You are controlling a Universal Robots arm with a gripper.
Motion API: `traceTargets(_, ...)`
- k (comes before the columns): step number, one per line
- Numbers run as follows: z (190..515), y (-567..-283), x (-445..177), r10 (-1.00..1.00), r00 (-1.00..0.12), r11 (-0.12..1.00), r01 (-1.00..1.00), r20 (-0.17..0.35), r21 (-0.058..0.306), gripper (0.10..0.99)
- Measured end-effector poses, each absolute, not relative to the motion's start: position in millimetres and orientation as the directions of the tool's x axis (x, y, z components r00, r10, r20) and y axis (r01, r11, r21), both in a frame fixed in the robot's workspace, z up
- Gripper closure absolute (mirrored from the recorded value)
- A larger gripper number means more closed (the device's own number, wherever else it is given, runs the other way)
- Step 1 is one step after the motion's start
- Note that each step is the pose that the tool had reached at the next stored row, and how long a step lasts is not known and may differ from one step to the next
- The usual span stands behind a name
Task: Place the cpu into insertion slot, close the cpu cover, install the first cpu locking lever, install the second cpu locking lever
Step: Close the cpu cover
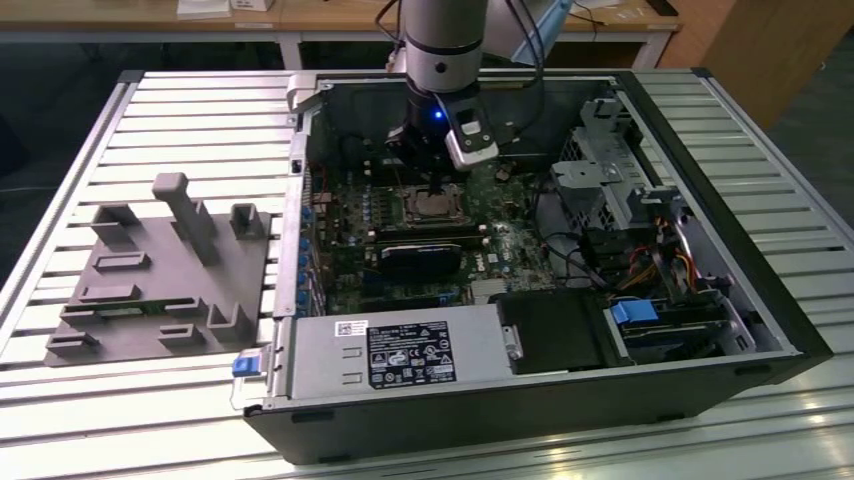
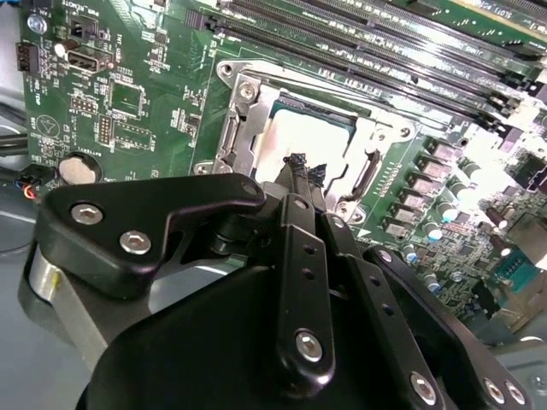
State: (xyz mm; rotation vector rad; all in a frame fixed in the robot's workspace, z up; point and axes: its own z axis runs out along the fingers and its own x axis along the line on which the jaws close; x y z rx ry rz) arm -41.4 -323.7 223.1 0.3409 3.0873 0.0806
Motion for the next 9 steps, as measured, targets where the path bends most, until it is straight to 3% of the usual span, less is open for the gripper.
traceTargets(9,223.9,-327.7,-42.0,0.216,-0.976,0.975,0.214,-0.028,0.055,0.98)
